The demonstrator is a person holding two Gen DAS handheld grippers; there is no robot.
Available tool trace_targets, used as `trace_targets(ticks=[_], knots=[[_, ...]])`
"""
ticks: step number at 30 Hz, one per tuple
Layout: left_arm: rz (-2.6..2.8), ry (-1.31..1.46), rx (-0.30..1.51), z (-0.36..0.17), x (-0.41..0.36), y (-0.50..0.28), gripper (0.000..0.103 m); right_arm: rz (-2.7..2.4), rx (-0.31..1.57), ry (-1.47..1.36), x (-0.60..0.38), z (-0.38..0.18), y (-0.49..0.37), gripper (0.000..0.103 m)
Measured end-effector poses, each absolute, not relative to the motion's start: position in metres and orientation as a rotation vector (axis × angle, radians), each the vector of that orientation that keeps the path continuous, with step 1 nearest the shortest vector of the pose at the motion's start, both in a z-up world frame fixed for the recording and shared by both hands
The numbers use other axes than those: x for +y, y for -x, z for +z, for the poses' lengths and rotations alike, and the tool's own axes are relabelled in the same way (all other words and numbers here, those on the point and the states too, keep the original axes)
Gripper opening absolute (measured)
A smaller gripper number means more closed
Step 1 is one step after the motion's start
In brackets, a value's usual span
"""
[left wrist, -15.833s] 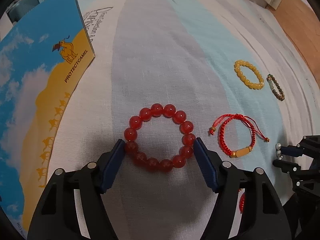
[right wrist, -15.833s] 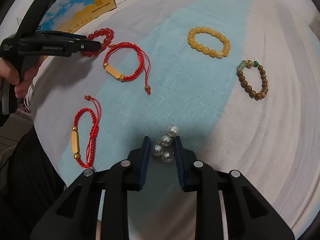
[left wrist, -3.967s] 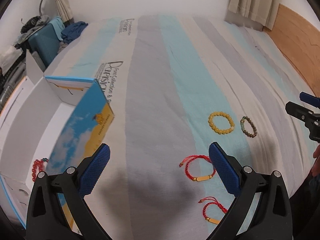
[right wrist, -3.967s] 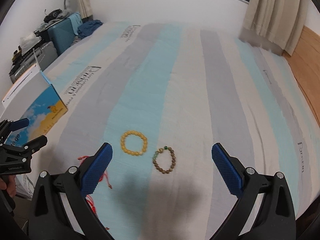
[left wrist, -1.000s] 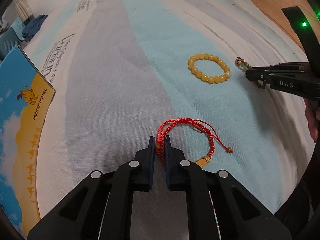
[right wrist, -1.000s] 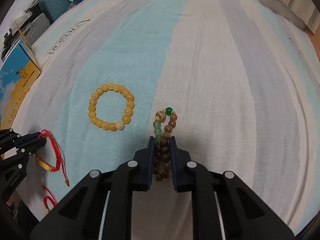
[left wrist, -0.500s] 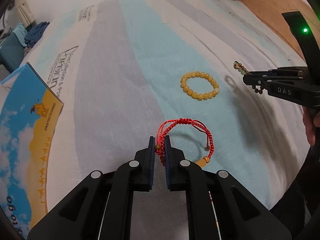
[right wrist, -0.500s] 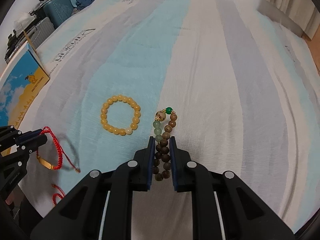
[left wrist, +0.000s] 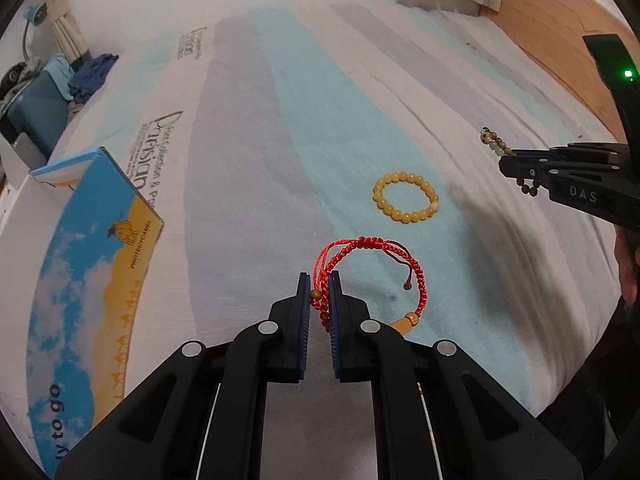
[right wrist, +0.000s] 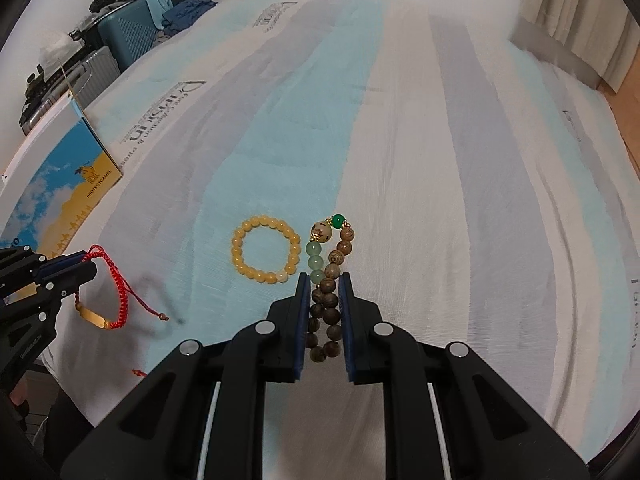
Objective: Organize jewelry
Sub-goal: 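Lift both held bracelets and carry them over into the box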
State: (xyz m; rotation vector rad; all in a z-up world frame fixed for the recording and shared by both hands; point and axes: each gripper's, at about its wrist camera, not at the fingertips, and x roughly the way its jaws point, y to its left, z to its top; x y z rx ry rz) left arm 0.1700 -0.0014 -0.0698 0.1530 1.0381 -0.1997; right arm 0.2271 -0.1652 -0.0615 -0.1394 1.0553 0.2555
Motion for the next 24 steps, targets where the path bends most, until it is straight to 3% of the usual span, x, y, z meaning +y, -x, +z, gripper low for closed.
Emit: trace_targets(ticks=[24], knots=[[-0.097, -0.117, 0.921, 0.004, 0.047, -0.144, 0.008, 0.316, 0.94, 0.184, -0.107, 0.004, -0.204, 0.014]])
